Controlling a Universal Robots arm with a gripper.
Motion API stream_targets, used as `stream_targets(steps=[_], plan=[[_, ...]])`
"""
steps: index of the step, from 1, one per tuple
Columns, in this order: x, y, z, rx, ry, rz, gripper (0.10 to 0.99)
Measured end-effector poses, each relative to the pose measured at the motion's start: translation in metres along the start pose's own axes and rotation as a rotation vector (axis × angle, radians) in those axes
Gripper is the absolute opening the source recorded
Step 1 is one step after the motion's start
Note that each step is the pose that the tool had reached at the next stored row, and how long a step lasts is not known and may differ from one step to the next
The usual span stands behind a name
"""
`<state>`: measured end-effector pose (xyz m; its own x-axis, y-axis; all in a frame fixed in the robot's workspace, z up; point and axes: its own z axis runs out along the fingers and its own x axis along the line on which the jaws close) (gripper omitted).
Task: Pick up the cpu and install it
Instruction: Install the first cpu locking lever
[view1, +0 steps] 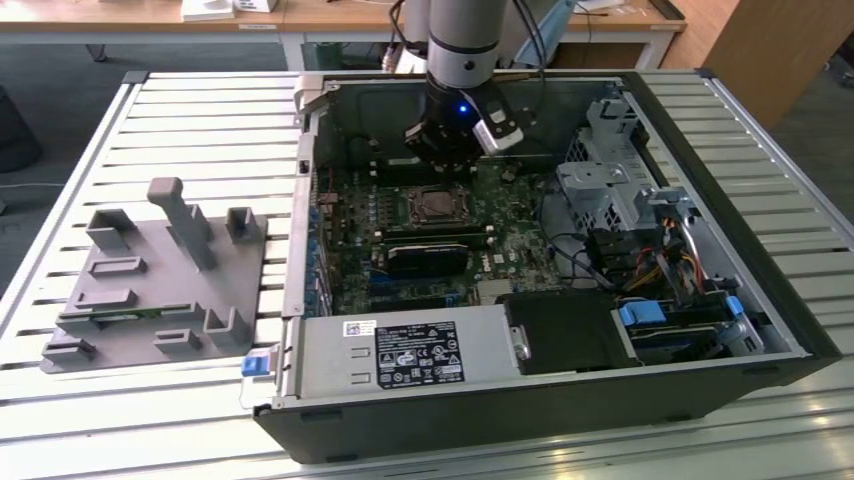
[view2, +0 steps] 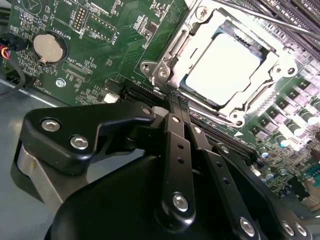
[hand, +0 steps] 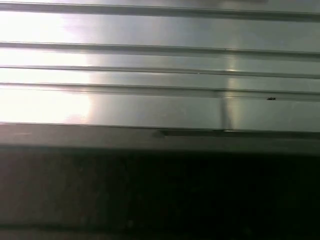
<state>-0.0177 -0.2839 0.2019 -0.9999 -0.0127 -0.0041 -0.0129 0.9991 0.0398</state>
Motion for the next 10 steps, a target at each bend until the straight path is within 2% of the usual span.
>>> stream_targets(steps=[10], plan=[[-0.0021,0.0002,0.0025,0.012,0.0008,0.0,0.106]])
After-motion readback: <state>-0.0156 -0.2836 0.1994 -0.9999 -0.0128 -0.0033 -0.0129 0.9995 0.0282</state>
